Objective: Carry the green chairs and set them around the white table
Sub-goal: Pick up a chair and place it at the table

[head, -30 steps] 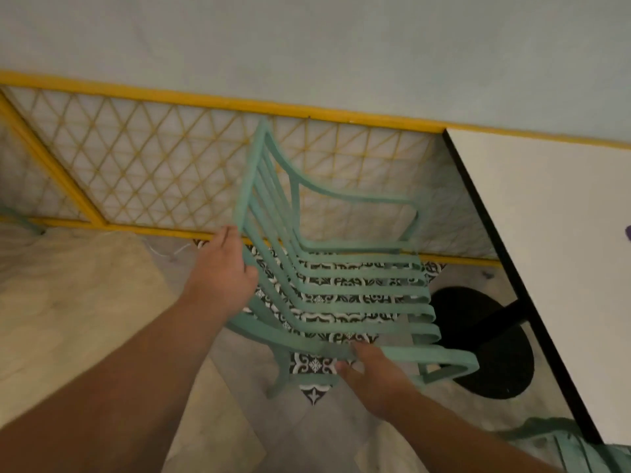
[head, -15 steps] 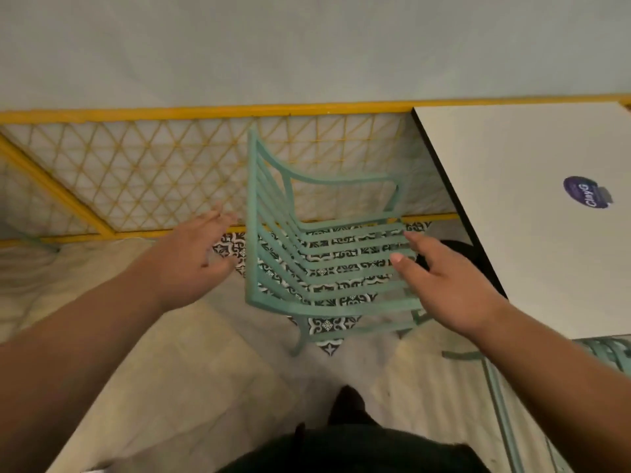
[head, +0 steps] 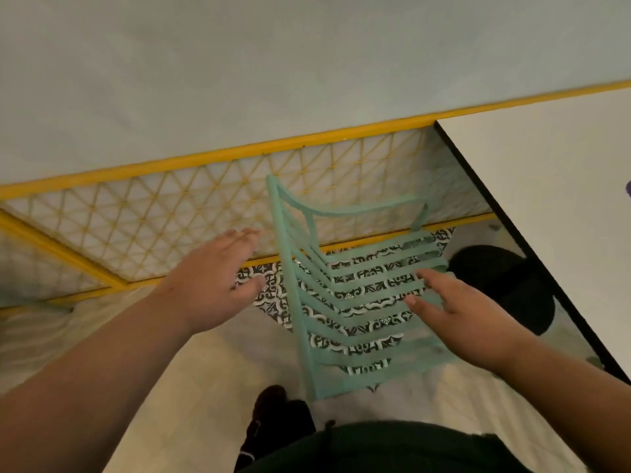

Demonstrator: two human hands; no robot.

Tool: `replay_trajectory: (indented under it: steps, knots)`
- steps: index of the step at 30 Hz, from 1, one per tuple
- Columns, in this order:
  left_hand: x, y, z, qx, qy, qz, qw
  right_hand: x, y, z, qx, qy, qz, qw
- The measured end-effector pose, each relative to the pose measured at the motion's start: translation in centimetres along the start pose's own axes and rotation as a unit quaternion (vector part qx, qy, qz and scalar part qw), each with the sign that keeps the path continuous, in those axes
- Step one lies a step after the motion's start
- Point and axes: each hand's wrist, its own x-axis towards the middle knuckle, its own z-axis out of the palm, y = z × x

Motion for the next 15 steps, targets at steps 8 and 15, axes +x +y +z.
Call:
replay_trajectory:
  steps: [8,15]
  knots:
    - [9.8,-9.1,-3.1,0.017,-0.033,0.116,0.993,1.4,-7.4,5.8,0.062,0.095,0.138,0.984]
    - [16.2,-8.6,-5.1,0.052,-0.043,0.190,0.979,-0.4,-10.2,7.4,0.090,0.134,0.218,0.963]
